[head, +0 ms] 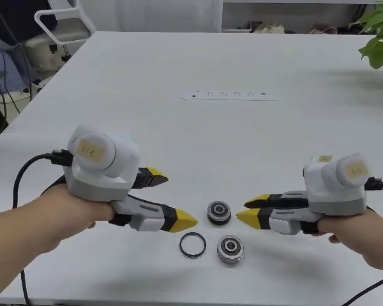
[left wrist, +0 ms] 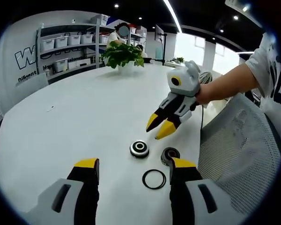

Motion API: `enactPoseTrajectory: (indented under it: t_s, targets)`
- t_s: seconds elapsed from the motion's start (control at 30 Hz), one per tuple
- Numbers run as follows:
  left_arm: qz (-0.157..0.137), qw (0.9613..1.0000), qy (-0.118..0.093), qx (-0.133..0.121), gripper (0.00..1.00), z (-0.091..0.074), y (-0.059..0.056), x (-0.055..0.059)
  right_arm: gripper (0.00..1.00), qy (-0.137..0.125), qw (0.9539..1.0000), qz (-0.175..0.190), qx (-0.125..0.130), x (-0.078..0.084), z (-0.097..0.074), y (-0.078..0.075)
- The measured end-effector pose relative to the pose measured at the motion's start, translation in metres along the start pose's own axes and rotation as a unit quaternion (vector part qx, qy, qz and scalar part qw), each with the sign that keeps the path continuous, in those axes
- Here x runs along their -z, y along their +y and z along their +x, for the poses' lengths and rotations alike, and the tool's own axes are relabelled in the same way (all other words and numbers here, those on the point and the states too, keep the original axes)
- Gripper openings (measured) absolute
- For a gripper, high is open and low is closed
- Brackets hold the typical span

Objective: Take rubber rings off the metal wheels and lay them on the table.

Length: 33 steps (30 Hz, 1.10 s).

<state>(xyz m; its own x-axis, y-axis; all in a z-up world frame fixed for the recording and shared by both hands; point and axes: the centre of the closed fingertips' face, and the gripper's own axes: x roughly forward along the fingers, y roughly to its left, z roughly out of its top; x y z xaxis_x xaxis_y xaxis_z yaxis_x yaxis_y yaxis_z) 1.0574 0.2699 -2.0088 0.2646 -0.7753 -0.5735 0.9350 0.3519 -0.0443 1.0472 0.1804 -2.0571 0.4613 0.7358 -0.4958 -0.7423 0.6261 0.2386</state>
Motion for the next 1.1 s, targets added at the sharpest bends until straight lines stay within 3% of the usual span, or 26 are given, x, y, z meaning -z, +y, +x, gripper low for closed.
enactPoseTrajectory:
  t_s: [1.1]
  targets:
    - [0.015,0.9988,0.029,0.038,0.43,0.046,-0.013,0.012,0.23,0.022,0.9994,-0.022,-0.012,0.011,0.007,0.006]
